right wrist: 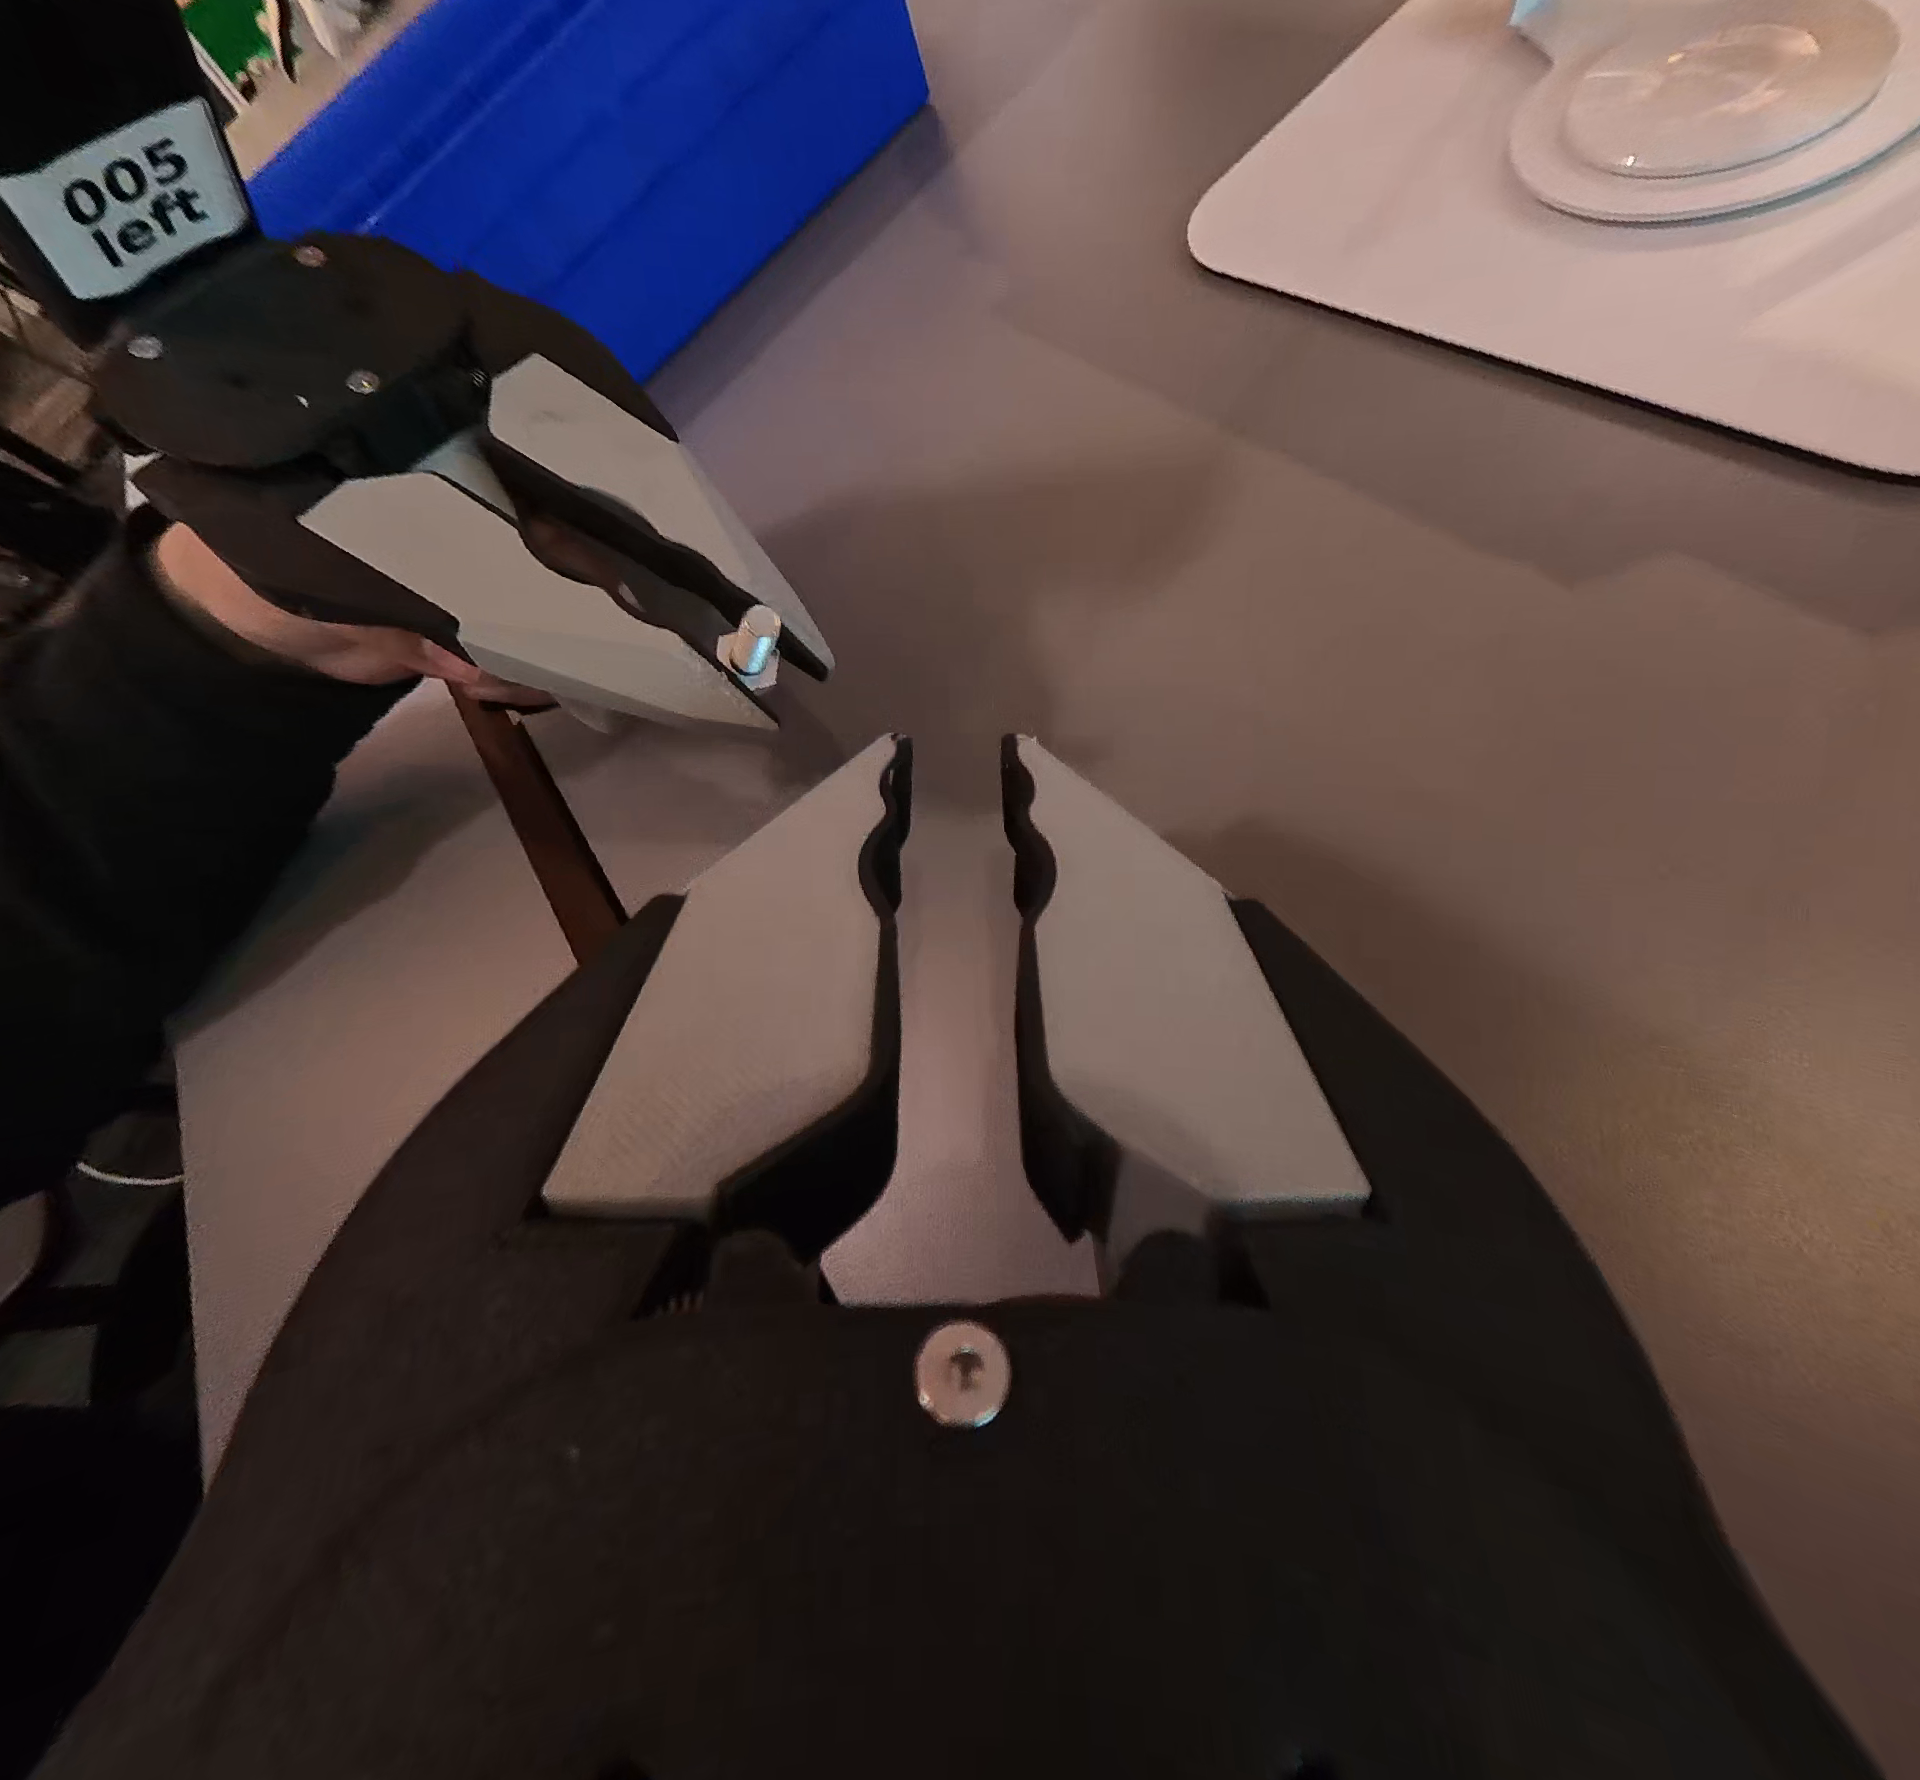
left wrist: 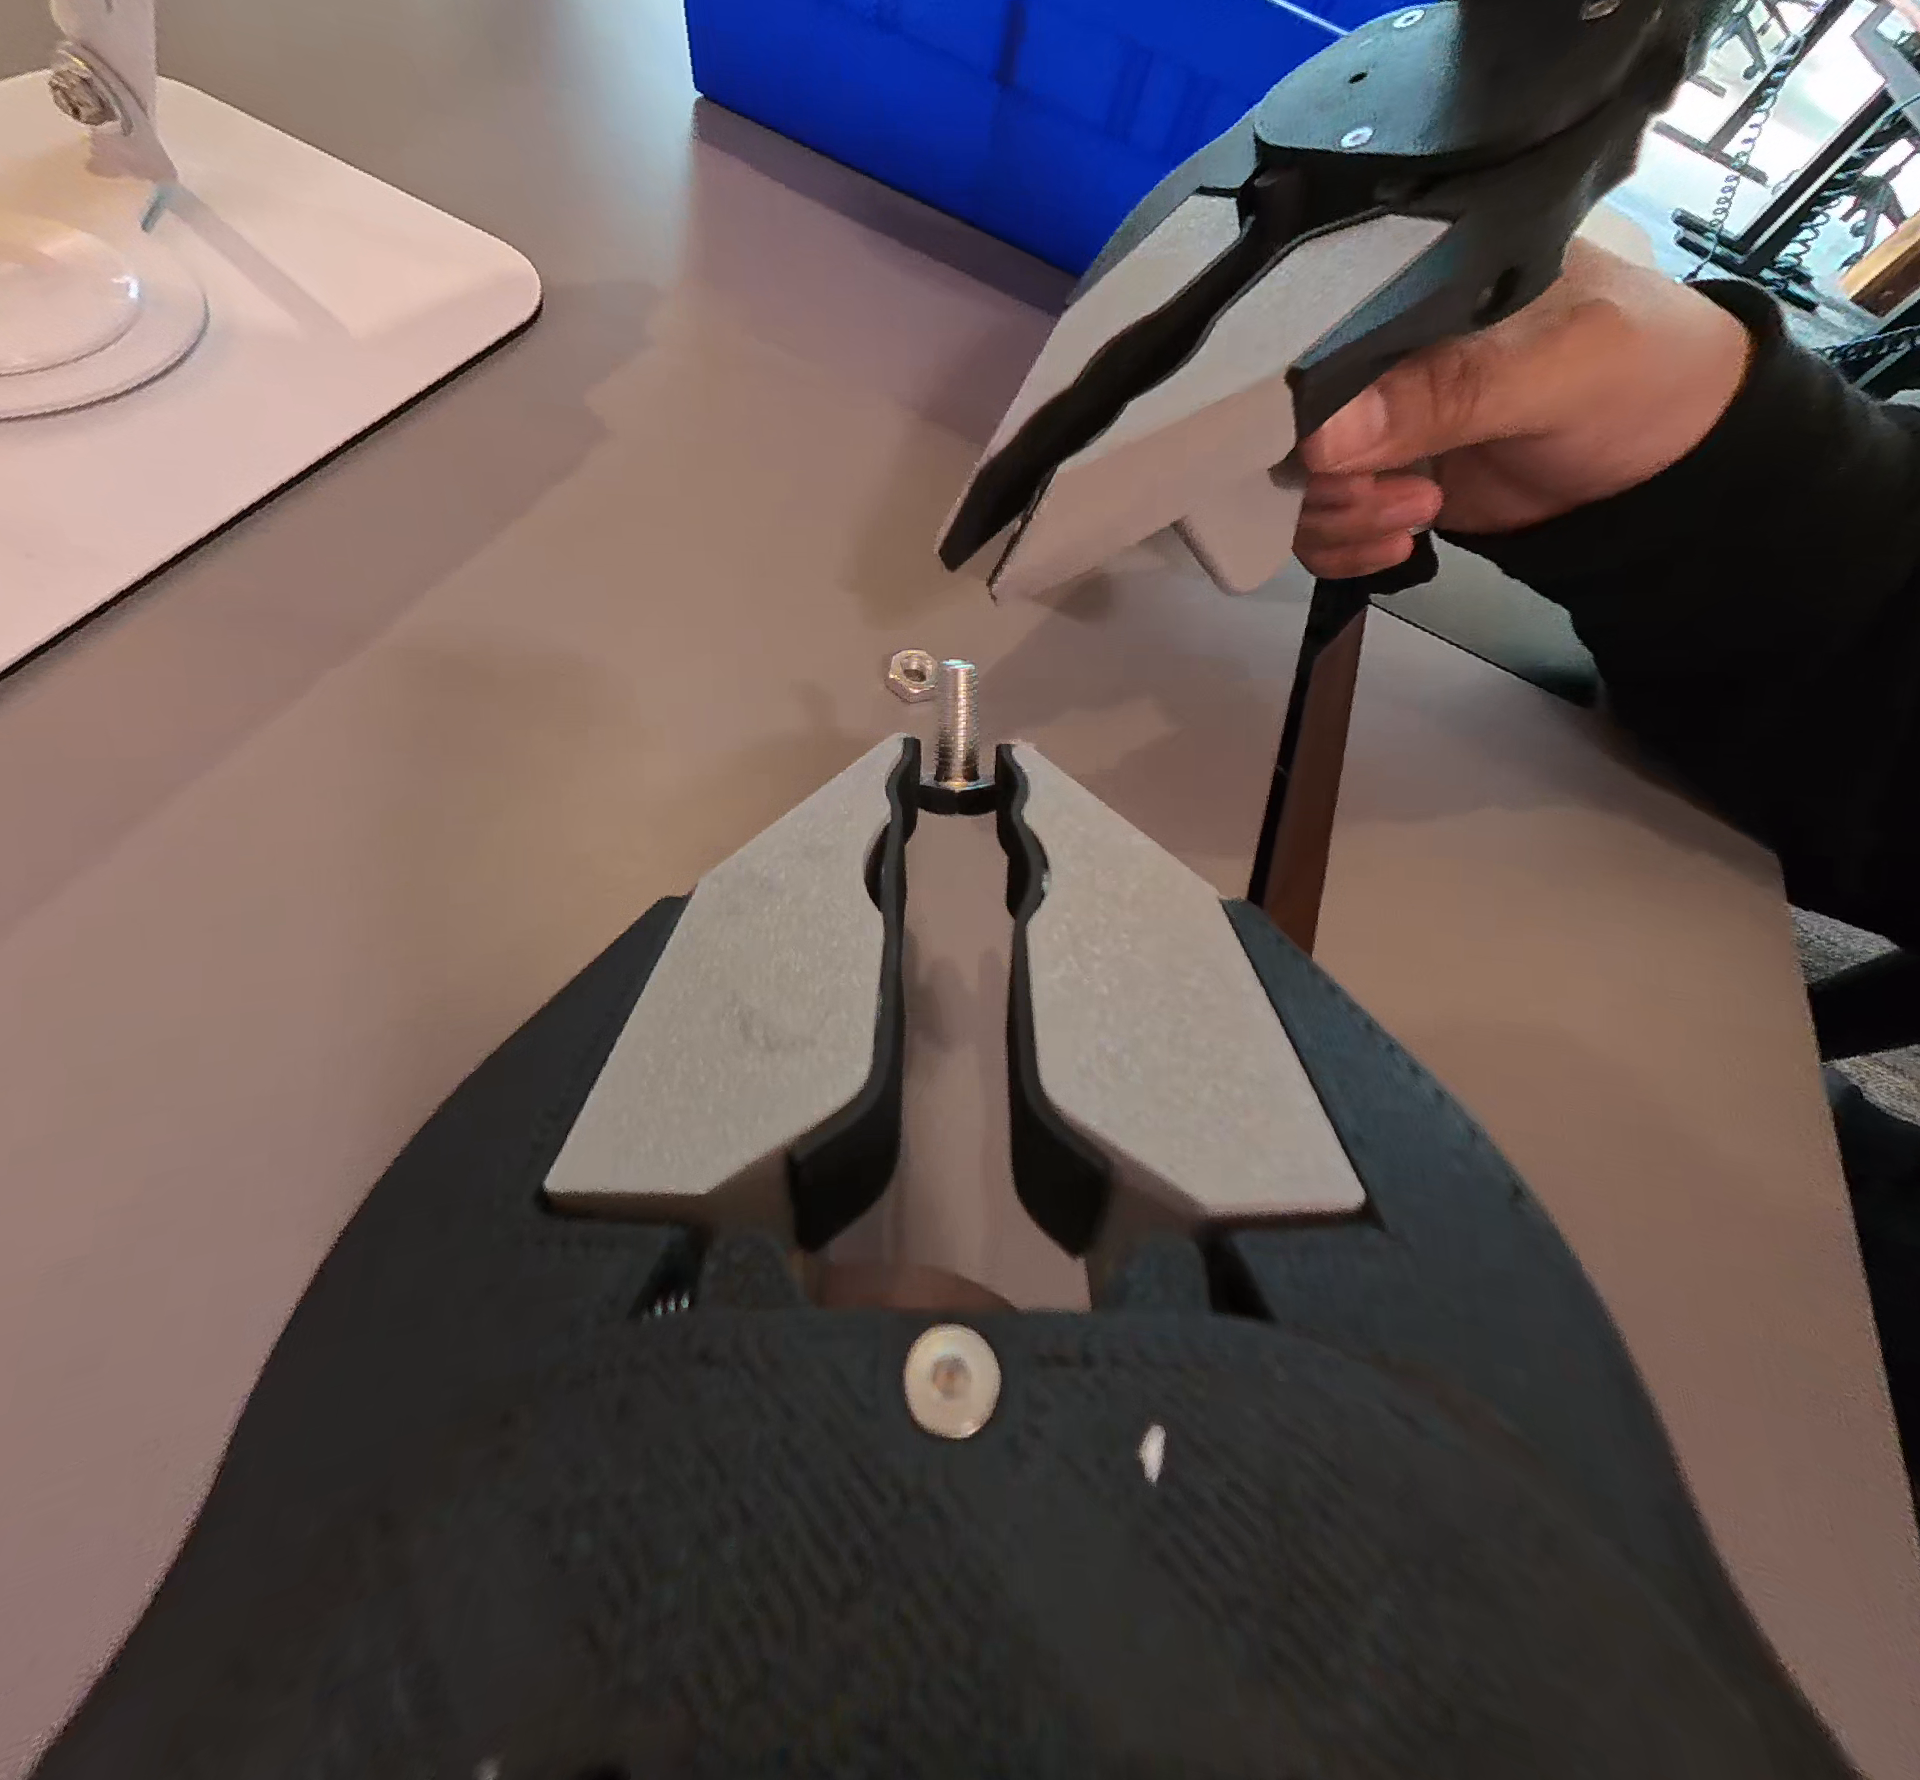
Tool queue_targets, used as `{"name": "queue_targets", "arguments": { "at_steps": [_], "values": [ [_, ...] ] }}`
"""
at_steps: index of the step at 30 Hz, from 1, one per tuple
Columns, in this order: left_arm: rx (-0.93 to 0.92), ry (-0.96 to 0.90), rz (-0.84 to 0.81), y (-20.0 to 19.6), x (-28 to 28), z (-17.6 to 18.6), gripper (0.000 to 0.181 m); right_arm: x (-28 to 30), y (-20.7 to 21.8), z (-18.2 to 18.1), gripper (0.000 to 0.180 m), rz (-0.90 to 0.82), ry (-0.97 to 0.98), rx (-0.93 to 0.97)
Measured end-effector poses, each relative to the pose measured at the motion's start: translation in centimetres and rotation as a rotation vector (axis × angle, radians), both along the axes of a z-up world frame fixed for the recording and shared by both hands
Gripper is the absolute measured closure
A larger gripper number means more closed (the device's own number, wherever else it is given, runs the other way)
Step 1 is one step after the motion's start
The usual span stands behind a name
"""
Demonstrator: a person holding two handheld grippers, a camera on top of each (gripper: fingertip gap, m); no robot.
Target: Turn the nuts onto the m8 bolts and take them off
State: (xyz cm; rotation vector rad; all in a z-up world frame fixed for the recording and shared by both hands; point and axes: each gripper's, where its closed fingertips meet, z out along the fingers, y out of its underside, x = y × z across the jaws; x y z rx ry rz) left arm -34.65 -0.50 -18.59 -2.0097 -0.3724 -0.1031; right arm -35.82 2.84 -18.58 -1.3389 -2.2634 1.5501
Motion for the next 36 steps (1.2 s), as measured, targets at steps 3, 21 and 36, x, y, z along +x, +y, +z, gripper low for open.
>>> {"name": "queue_targets", "arguments": {
  "at_steps": [3, 21, 36],
  "values": [
    [0.006, 0.001, 0.009, -0.1, -0.2, 0.1, 0.168, 0.0, 0.5, -0.9, 0.165, -0.006, -0.025, 0.044],
    [-0.058, -0.019, -0.009, -0.1, 0.1, -1.5, 0.168, -0.3, 1.1, -4.2, 0.16, 0.024, 0.024, 0.346],
    [-0.034, -0.041, -0.055, -0.1, 0.8, -1.5, 0.168, -0.8, 1.1, -4.9, 0.168, 0.07, 0.089, 0.453]
  ]
}}
